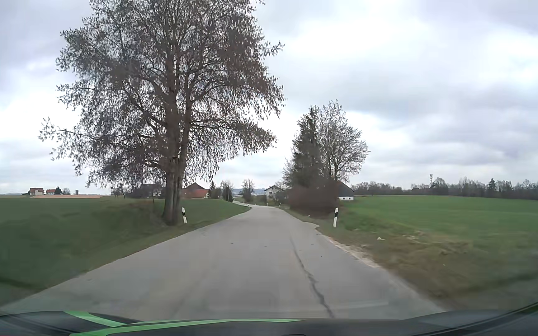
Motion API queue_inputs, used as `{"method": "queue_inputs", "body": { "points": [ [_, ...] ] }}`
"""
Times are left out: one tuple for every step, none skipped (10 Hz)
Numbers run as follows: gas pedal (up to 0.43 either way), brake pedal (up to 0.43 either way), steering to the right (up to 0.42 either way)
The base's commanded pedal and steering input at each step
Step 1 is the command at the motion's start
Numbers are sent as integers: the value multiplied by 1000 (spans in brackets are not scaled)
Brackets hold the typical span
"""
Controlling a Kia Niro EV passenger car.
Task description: Follow the waypoints while adhering to traffic rules and regulations
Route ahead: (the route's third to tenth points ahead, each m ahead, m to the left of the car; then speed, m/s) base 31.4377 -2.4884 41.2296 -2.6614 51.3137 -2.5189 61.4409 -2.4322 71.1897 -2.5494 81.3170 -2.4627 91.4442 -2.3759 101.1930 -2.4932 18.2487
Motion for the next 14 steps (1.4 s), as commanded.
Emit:
{"method": "queue_inputs", "body": {
  "points": [
    [150, 0, 6],
    [150, 0, 4],
    [150, 0, 3],
    [157, 0, 3],
    [157, 0, 3],
    [157, 0, 3],
    [157, 0, 3],
    [157, 0, 3],
    [177, 0, 3],
    [189, 0, 3],
    [189, 0, 3],
    [189, 0, 3],
    [189, 0, 3],
    [189, 0, 3]
  ]
}}
